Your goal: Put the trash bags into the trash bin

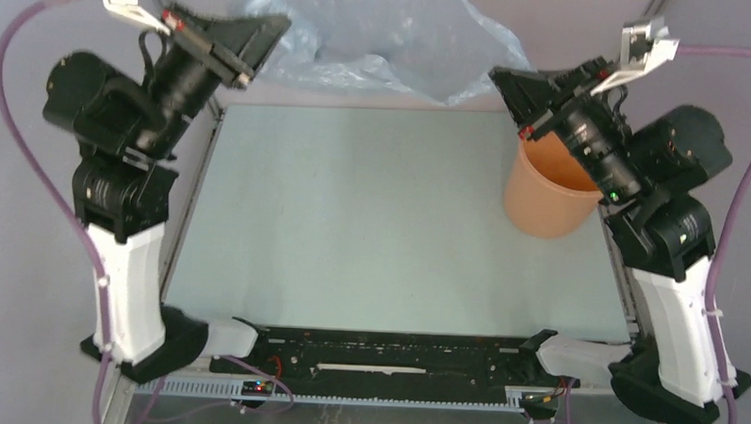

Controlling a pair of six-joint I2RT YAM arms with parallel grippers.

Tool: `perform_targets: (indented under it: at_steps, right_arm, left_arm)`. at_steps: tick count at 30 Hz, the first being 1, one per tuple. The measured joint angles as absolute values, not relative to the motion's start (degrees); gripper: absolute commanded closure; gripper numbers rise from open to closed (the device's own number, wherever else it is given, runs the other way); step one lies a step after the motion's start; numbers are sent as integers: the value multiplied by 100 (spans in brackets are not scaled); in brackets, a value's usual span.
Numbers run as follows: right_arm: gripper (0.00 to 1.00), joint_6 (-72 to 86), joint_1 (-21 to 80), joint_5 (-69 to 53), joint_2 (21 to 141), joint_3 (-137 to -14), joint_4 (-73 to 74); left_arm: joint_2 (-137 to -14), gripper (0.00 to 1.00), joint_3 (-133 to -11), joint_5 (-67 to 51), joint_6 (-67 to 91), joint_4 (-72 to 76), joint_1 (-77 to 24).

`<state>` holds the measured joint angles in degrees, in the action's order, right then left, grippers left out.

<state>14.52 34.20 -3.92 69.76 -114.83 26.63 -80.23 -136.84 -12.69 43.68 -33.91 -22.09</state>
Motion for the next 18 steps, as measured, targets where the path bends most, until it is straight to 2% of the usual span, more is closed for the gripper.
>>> perform_targets:
  at_steps: [3,7,12,15,18]
  right_arm:
    - [100,1441,3402,-353,6394,-10342,2305]
    - [100,1573,3288,-360,5870,-8326,2056]
    - [100,2001,3253,-556,6276,-6031,2801]
    - [100,2145,3354,-598,6237,-5437,3520]
    - [100,2161,3380,-646,5739,-5551,3564]
  left_arm:
    - [-7096,100,-12046,-1157,4351,-3135,-2209]
    - [-5741,100,-8615,-952,4410,-2742,-2191]
    - [-5990,100,-5334,-958,4683,-3212,-2217]
    - [-5828,100,-4427,-965,4873,-3865,-2290]
    - [-5304,100,-4654,-965,4952,-3889,-2300]
